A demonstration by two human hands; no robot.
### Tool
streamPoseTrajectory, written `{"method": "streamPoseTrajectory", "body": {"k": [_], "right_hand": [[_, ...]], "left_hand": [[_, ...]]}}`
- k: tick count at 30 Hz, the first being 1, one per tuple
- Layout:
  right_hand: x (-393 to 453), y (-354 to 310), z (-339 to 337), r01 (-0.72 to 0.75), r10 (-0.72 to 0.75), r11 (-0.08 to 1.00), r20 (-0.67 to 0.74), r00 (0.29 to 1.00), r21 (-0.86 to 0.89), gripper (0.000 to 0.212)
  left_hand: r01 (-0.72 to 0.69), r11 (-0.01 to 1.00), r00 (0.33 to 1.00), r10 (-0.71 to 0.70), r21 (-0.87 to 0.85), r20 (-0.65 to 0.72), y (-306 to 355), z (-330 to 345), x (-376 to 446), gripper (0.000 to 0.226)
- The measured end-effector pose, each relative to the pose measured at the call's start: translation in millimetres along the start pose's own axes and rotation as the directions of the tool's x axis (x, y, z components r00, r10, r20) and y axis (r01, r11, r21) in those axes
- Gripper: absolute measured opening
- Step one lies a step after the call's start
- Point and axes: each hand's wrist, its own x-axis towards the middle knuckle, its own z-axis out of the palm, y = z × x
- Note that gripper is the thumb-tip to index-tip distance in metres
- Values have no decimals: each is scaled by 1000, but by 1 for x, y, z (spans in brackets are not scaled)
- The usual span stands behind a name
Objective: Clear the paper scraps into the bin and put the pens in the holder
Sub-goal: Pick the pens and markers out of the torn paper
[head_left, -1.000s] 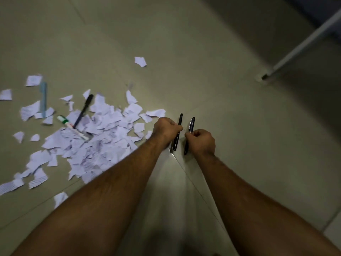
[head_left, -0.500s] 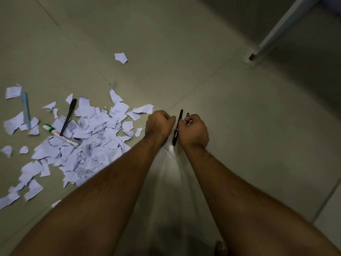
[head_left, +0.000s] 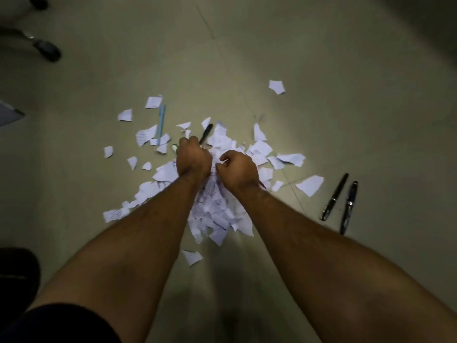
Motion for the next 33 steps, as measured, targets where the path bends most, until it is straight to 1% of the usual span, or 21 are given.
{"method": "streamPoseTrajectory", "body": {"k": [3,6,7,9,11,13,17,20,23,24,26,27,29,31,33], "right_hand": [[7,-15,14,41,-40,993,9,999,-107,31],[10,-17,23,73,-64,967,42,997,-243,31],[11,-15,23,84,-72,958,52,996,-273,31],[12,-14,27,124,-108,942,68,992,-311,34],[9,-18,30,180,-165,928,74,984,-325,39],[8,-26,33,236,-217,913,93,972,-334,45],[8,-40,43,370,-293,822,235,927,-433,43],[11,-37,49,345,-255,790,240,937,-506,36],[10,-36,55,316,-243,799,206,948,-512,36],[10,-36,57,300,-239,812,184,953,-501,38],[7,-38,59,230,-196,874,123,973,-428,43],[6,-39,59,174,-152,919,87,984,-354,43],[3,-38,55,41,-37,992,33,999,-118,36],[0,-33,50,-49,46,995,40,998,91,24],[-5,-27,45,-106,90,968,80,993,228,18]], "left_hand": [[59,997,997,-62,49,56,-7,0,14,31],[83,996,995,-85,28,51,-14,2,19,24],[90,996,995,-90,0,33,-14,2,19,22],[113,987,994,-113,-116,4,-16,-3,18,24],[149,954,987,-159,-260,-20,-19,-14,15,28],[193,914,975,-221,-358,-37,-25,-28,11,29],[255,887,955,-294,-386,-45,-41,-45,3,23],[274,889,955,-297,-368,-6,-52,-46,0,20],[295,877,952,-306,-379,34,-59,-45,-2,22],[303,875,950,-311,-377,43,-60,-45,-4,24],[321,870,945,-320,-373,64,-60,-47,-7,27],[329,865,943,-325,-378,76,-60,-48,-8,28],[350,852,935,-342,-389,93,-60,-51,-9,24],[372,845,927,-360,-385,108,-58,-53,-14,15],[377,846,925,-364,-378,108,-54,-55,-18,16]]}}
